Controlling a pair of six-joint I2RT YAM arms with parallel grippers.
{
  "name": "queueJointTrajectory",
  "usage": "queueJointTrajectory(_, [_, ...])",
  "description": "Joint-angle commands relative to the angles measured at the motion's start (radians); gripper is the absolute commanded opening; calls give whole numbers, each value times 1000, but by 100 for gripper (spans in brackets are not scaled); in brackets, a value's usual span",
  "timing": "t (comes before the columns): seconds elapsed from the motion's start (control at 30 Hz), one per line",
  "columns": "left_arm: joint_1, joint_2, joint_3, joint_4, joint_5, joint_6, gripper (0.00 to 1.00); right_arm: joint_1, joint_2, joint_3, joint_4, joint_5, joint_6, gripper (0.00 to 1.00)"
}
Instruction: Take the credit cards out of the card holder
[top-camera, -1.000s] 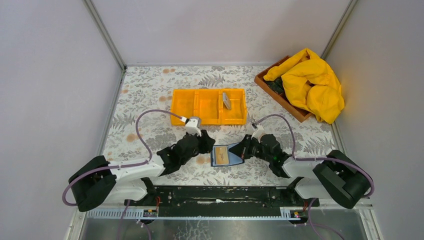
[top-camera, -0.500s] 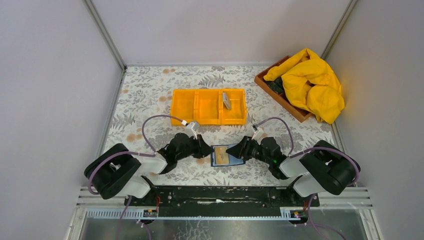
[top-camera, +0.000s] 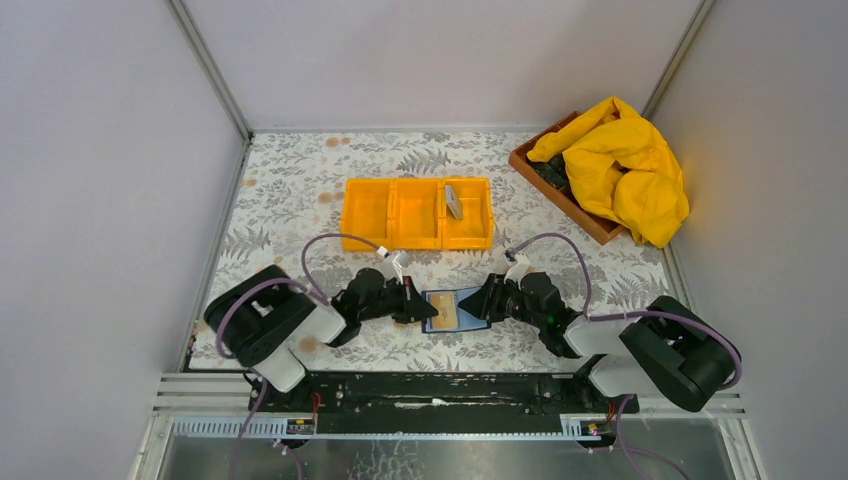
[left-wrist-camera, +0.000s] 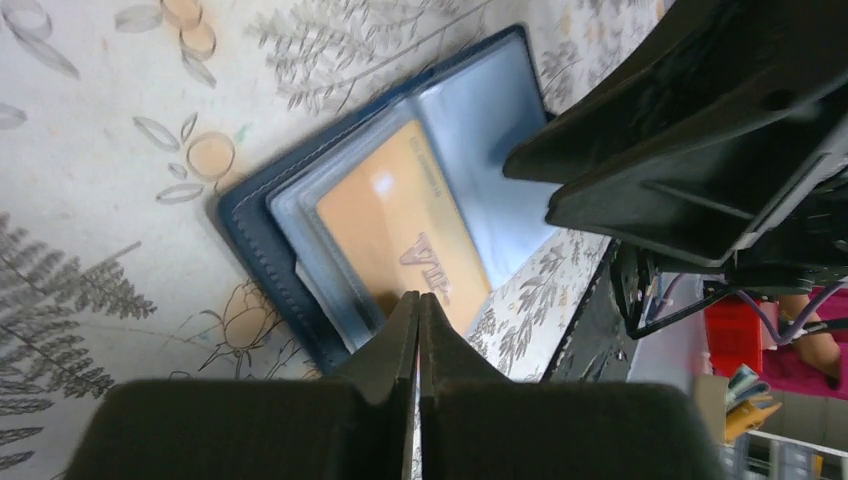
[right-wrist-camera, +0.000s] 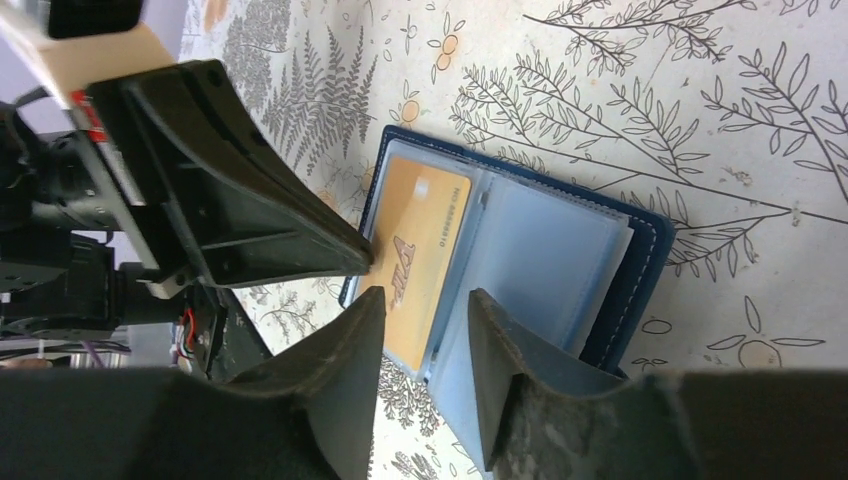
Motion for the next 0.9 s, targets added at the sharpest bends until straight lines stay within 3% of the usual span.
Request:
queueJointTrajectory(0.0, [3, 141, -5, 213, 74, -72, 0, -7, -19, 40, -53, 26, -50, 48])
queueJointTrajectory(0.13, [3, 249, -67, 413, 59, -159, 0, -6, 11, 47, -36, 1, -48, 57])
queueJointTrajectory(0.33, [3, 391, -94, 612, 73, -226, 0, -6, 116, 64, 42, -51, -29, 57])
queueJointTrajectory(0.6, [3, 420, -93, 634, 72, -217, 0, -7, 223, 76, 183, -127, 25, 55])
queueJointTrajectory(0.87, [3, 429, -102, 633, 62, -204, 0, -7, 415, 59, 553, -273, 168, 58])
